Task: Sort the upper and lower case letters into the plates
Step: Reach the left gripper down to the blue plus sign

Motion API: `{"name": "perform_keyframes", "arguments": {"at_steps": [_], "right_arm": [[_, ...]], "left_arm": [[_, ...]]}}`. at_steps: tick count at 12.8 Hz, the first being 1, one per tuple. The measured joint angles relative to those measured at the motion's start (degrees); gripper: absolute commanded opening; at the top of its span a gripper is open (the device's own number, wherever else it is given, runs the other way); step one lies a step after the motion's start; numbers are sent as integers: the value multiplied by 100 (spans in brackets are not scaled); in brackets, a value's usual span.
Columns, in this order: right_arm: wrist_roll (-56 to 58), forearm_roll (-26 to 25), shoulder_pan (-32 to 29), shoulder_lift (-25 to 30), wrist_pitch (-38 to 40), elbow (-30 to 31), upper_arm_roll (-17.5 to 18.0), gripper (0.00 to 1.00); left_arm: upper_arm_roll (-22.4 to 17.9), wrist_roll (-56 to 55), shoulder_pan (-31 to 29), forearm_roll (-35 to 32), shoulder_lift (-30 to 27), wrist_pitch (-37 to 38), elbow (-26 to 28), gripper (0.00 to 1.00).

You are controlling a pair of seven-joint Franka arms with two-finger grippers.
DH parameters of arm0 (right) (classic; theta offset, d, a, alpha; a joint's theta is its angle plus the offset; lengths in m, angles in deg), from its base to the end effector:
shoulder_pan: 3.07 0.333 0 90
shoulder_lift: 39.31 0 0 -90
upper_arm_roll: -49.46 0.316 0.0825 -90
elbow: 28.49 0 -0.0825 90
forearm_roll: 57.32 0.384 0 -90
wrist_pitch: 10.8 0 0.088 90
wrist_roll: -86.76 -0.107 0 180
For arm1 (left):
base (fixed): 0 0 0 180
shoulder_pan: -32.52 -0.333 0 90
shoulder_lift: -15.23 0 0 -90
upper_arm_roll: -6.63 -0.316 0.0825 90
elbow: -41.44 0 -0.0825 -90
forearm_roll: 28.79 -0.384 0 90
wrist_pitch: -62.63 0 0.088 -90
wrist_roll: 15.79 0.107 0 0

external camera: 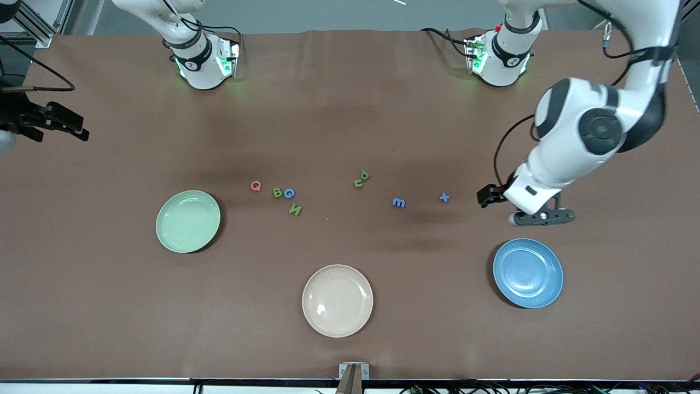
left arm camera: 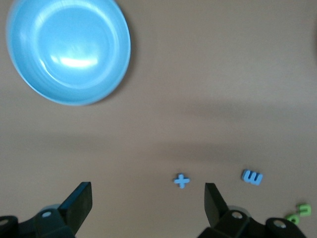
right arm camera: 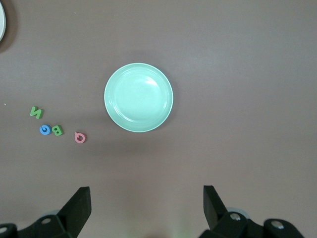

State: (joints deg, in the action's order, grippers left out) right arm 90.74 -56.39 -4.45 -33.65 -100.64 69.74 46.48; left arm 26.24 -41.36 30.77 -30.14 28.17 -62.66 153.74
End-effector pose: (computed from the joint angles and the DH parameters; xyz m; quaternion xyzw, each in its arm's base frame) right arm 0.5196 -0.0392 0.6097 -0.9997 0.0033 0.0230 0.0124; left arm 0.5737 -0.1760 0.3689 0.9975 0.0648 -0.0037 0.0286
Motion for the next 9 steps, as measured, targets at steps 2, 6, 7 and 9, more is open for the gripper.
{"name": "perform_keyframes", "arguments": {"at_steps": [2,6,7,9], "right_arm": [[-1,0,0,0,0,-21,-1,100],[-4,0,-4,-2,-1,-68,-12,100],[-4,0,-15,-11,-4,-73,-25,100],[-3,-9,-40,-129,-32,-74,-45,100]], "left_arm": [[4,-636,162,-3,132,-729,556,100],[-6,-1276,218,-53,489,-2156,1425,99],[-13,-1434,200,-55,576,-2365,1587,97],[-15,-1948,190,-57,764,-2482,1691,89]]}}
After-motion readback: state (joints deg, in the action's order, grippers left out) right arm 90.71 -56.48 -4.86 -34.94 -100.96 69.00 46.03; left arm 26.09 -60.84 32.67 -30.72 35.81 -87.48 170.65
